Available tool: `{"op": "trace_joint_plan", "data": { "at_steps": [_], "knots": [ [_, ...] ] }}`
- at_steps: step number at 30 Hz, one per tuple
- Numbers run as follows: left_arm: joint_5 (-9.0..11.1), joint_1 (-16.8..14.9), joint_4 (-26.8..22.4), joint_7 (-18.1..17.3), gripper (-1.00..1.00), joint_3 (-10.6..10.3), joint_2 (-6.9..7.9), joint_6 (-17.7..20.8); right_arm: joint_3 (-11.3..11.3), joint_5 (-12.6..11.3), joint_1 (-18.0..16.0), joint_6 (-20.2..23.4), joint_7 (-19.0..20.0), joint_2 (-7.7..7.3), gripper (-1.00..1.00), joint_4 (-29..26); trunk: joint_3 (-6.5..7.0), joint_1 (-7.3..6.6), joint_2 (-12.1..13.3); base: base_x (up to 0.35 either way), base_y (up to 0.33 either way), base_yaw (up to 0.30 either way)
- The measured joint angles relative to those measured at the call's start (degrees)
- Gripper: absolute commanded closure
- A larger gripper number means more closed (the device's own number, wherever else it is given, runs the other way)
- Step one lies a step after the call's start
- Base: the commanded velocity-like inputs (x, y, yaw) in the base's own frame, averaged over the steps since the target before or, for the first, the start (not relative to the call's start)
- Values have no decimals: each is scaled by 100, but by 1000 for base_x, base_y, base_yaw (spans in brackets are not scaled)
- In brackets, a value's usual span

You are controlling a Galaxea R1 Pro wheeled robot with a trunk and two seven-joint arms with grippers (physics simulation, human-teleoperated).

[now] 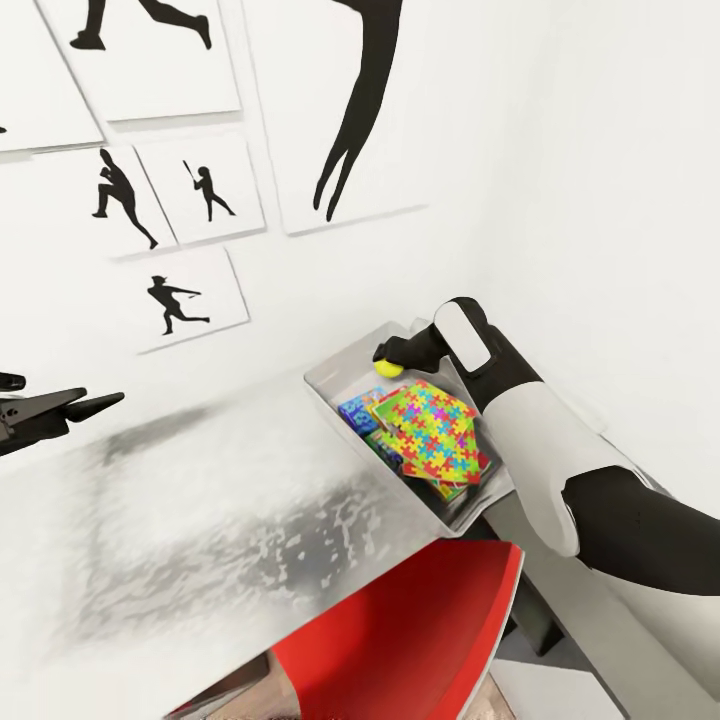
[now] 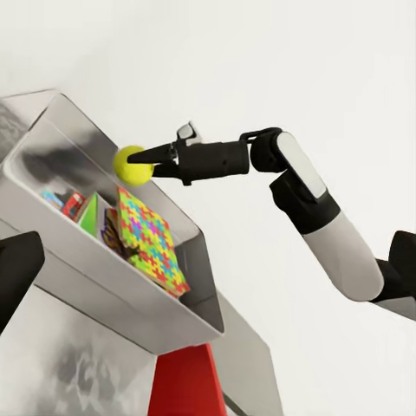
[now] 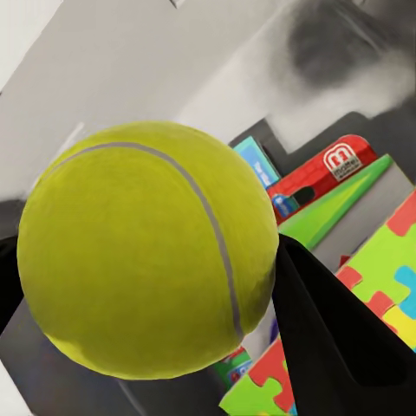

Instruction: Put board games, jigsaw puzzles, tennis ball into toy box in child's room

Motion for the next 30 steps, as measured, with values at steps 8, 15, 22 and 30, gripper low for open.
{"op": "trace_joint_plan", "data": {
  "at_steps": [8,15,22,30],
  "knots": [
    [11,-3,1,0,-100,-6,0,0,0,-1,0,1,0,4,100,-42,-74,0,0,0,0,0],
    [10,-3,1,0,-100,-2,3,-1,3,-2,-20,7,1,4,100,-318,-139,0,0,0,0,0],
    [8,-3,1,0,-100,-4,-1,-5,3,1,-172,8,1,1,100,-356,-204,0,0,0,0,0],
    [8,-3,1,0,-100,-10,-2,-2,10,0,-176,8,1,-2,100,-357,-278,0,0,0,0,0]
  ]
}}
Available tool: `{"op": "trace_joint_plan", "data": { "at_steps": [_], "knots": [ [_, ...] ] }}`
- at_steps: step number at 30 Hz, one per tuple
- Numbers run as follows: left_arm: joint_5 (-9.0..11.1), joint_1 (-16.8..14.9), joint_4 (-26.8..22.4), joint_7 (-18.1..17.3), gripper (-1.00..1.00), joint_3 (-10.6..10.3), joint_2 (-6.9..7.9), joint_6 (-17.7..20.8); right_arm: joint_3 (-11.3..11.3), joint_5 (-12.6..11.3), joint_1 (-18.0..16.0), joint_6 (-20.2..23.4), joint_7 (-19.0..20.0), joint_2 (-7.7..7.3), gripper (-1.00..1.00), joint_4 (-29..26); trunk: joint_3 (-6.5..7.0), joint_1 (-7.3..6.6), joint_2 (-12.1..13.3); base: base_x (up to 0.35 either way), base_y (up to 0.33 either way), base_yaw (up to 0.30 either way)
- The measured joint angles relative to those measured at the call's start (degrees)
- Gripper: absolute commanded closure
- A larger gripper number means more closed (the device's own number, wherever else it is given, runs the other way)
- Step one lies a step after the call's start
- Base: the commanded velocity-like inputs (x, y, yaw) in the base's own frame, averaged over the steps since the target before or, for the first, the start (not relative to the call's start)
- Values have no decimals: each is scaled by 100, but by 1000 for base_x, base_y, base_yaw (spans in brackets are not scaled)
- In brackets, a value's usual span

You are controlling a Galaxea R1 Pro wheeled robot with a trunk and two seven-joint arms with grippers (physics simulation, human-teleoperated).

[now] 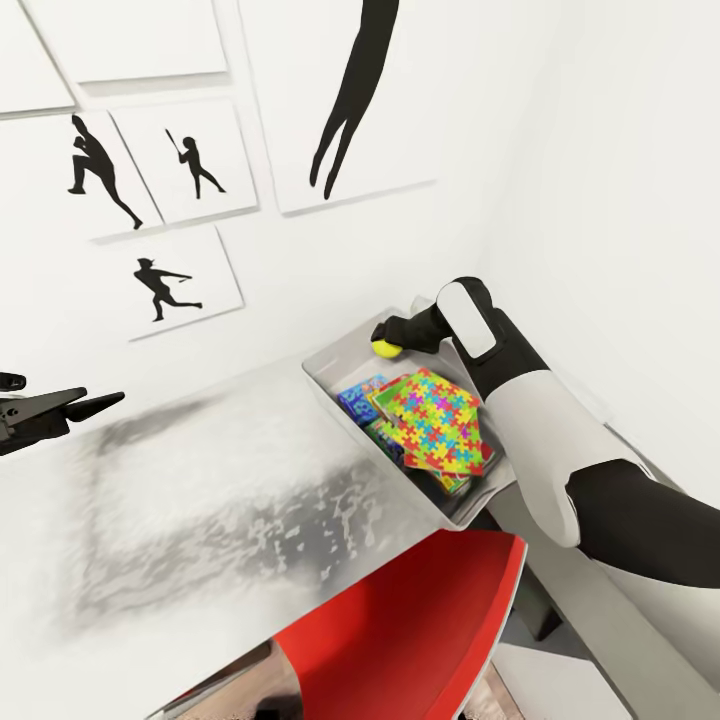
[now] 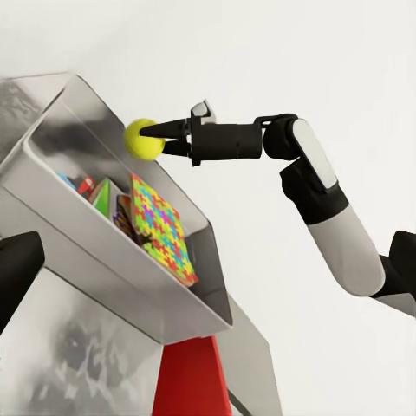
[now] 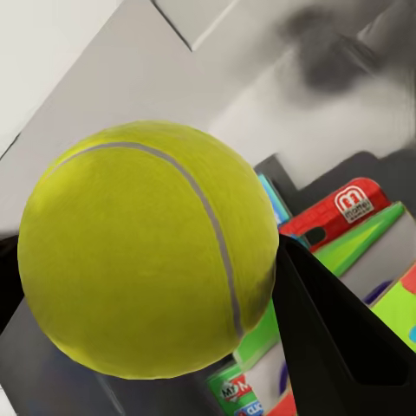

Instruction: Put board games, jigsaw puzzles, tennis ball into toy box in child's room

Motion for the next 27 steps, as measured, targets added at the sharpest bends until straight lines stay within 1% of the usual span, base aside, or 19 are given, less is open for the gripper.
{"op": "trace_joint_plan", "data": {
  "at_steps": [5,10,14,27],
  "knots": [
    [4,0,0,0,-100,4,0,1,-5,-2,0,4,0,-7,100,12,-46,0,0,0,0,0],
    [8,0,0,0,-100,2,0,0,-14,-13,0,8,39,-44,100,21,-93,0,0,0,0,0],
    [9,0,0,0,-100,1,3,1,-9,-5,0,7,98,-28,100,24,-130,0,0,0,0,0],
    [9,0,0,0,-100,0,1,2,-7,1,0,4,114,-50,100,25,-250,0,0,0,0,0]
  ]
}}
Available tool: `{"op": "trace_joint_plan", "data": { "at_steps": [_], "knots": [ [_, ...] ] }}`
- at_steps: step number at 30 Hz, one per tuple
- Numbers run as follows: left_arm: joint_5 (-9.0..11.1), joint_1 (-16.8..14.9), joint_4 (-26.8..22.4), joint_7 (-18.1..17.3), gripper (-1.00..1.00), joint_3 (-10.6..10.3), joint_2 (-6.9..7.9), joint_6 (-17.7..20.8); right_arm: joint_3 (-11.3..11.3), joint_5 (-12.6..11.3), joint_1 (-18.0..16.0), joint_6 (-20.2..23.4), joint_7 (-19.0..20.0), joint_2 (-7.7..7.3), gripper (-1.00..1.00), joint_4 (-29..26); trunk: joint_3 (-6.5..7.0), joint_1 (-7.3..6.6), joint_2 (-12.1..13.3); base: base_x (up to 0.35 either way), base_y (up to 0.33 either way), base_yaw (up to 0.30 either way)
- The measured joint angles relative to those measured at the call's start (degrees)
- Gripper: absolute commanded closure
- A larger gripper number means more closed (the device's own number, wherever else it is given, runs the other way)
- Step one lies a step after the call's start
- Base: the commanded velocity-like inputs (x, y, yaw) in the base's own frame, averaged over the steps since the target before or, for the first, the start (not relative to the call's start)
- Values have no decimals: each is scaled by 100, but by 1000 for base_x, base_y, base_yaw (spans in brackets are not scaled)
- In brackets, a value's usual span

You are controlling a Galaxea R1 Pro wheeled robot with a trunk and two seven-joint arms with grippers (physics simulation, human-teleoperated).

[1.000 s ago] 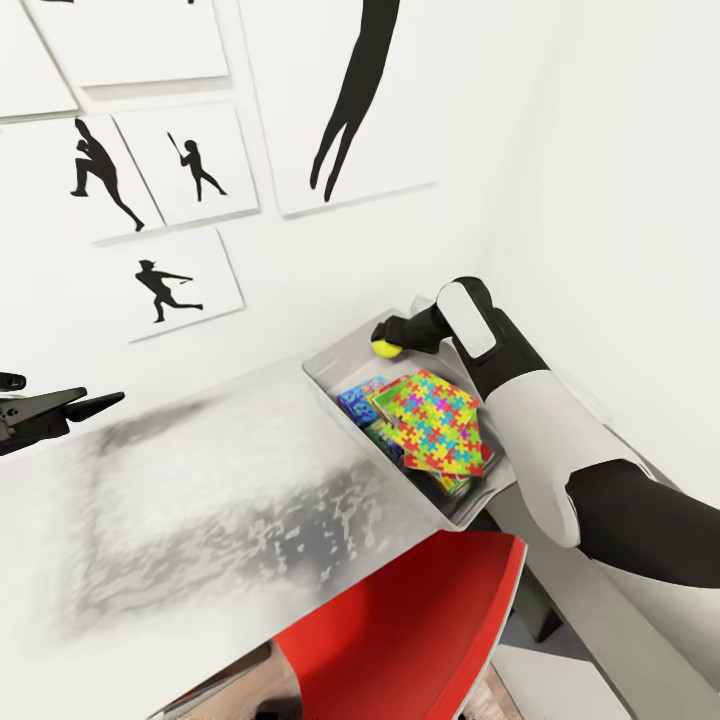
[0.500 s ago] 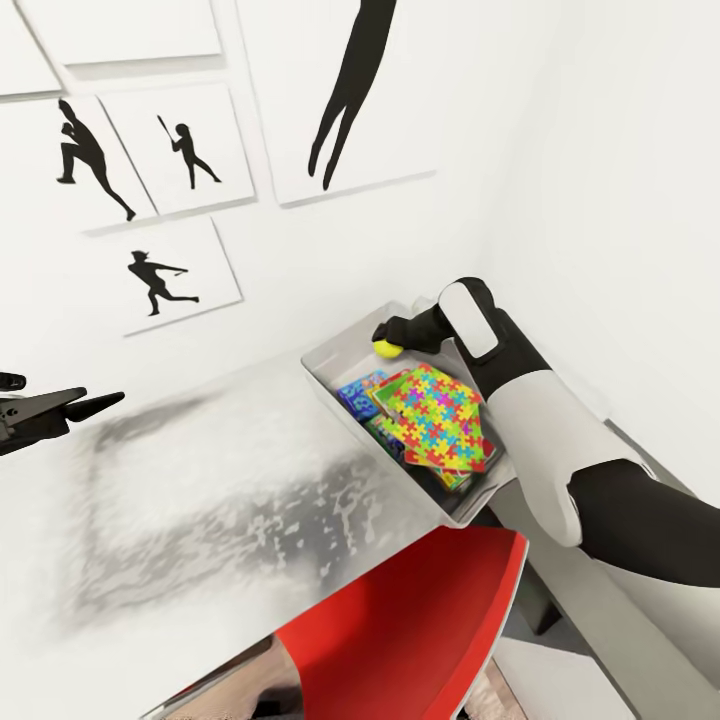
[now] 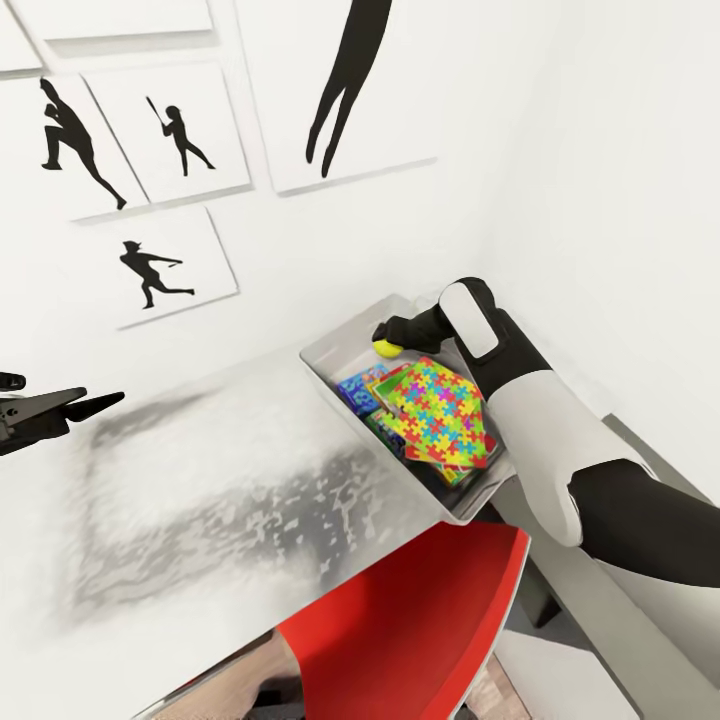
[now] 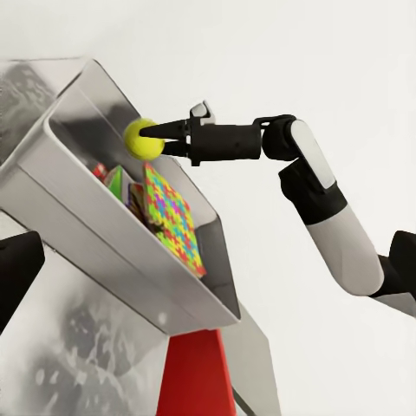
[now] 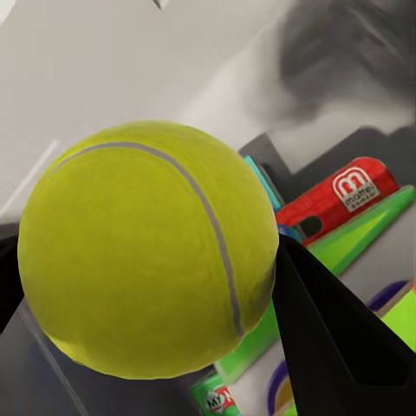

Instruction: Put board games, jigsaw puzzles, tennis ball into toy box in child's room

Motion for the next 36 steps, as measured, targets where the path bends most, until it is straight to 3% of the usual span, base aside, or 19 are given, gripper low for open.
{"op": "trace_joint_plan", "data": {
  "at_steps": [9,18,36],
  "knots": [
    [0,0,0,0,-100,0,7,0,0,2,-7,-4,0,22,100,-42,-83,0,0,0,0,0],
    [0,0,0,0,-100,8,8,0,0,5,-60,8,-15,14,100,-577,-111,-1,-1,0,0,0],
    [0,0,0,0,-100,9,4,0,9,9,-88,9,-17,-12,100,-580,-112,0,-1,0,0,0]
  ]
}}
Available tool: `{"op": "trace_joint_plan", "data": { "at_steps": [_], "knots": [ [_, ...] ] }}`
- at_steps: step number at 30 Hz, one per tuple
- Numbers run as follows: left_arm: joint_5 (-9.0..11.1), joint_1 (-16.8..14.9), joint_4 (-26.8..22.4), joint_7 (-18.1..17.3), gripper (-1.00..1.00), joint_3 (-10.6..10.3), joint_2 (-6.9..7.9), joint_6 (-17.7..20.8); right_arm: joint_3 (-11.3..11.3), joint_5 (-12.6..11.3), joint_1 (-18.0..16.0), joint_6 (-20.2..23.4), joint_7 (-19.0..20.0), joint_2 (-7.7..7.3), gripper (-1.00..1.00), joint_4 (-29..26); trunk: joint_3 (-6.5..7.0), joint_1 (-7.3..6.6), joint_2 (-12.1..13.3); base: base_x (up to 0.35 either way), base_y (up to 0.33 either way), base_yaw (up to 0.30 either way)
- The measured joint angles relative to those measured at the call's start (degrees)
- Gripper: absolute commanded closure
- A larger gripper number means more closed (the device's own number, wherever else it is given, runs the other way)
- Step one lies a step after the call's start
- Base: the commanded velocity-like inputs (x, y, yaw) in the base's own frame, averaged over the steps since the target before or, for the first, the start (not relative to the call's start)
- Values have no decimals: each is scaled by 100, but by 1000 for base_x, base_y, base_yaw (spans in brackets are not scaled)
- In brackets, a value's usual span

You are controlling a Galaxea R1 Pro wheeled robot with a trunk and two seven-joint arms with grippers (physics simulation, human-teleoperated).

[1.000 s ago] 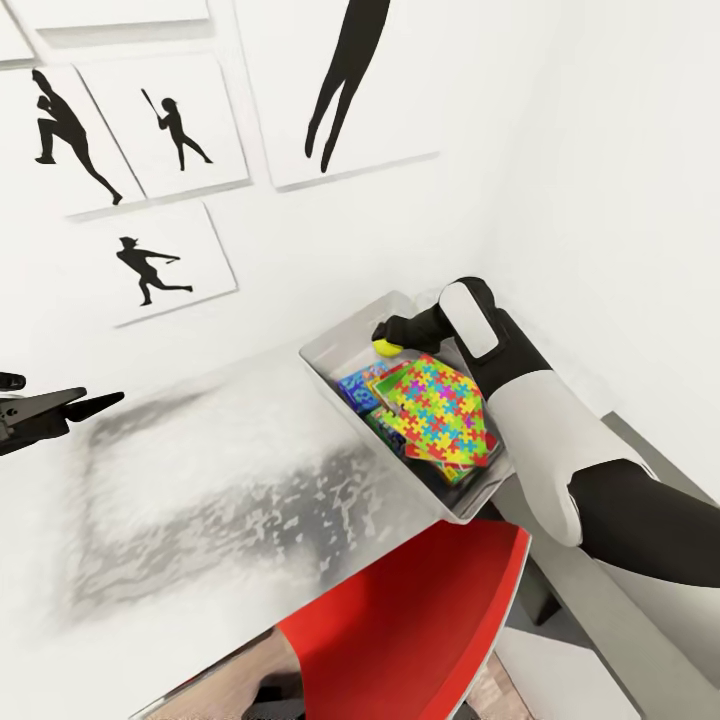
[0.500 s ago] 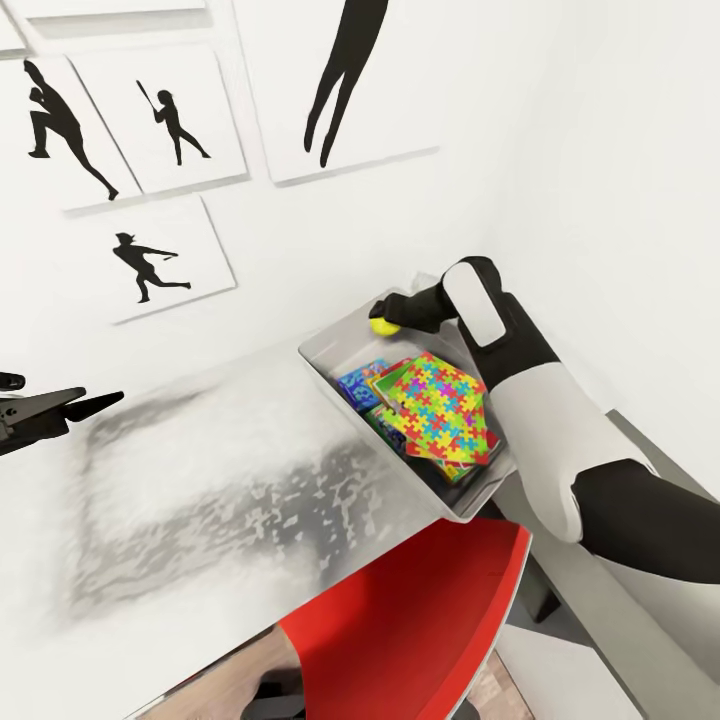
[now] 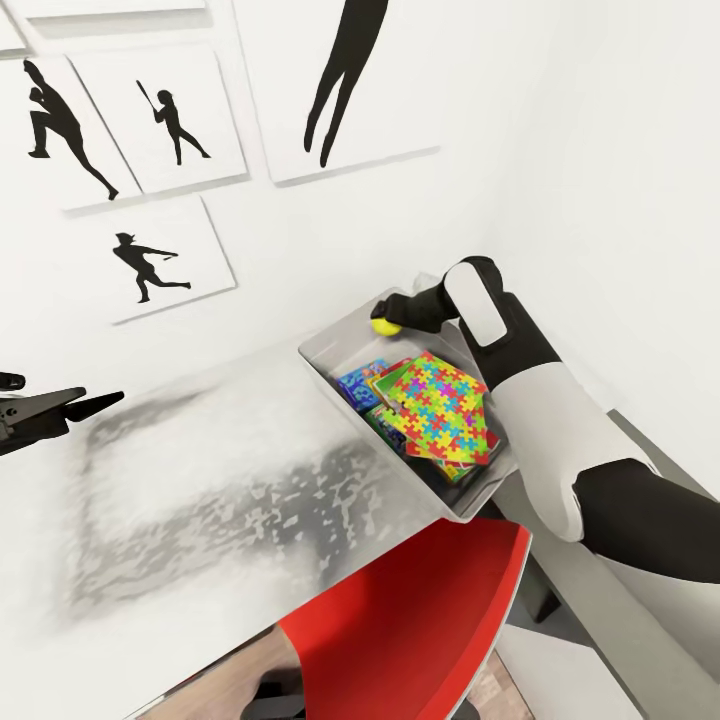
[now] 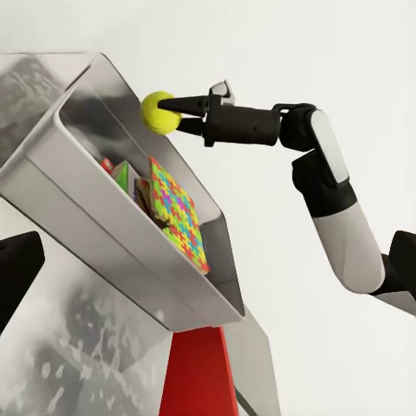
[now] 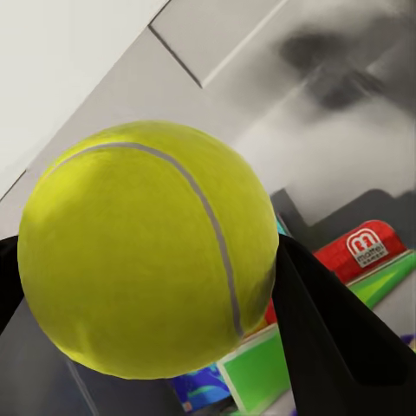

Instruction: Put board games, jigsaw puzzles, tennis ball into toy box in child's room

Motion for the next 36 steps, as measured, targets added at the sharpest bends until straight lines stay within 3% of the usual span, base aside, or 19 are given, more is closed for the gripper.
{"op": "trace_joint_plan", "data": {
  "at_steps": [25,26,36],
  "knots": [
    [0,0,0,0,-100,0,-5,0,12,12,9,-30,9,-26,100,295,0,0,0,0,0,0],
    [0,0,0,0,-100,0,-5,0,8,12,9,-30,9,-26,-100,317,0,0,0,0,0,0],
    [-3,0,0,0,-100,-3,-5,0,15,2,9,-35,-3,-24,-100,472,0,0,0,0,0,0]
  ]
}}
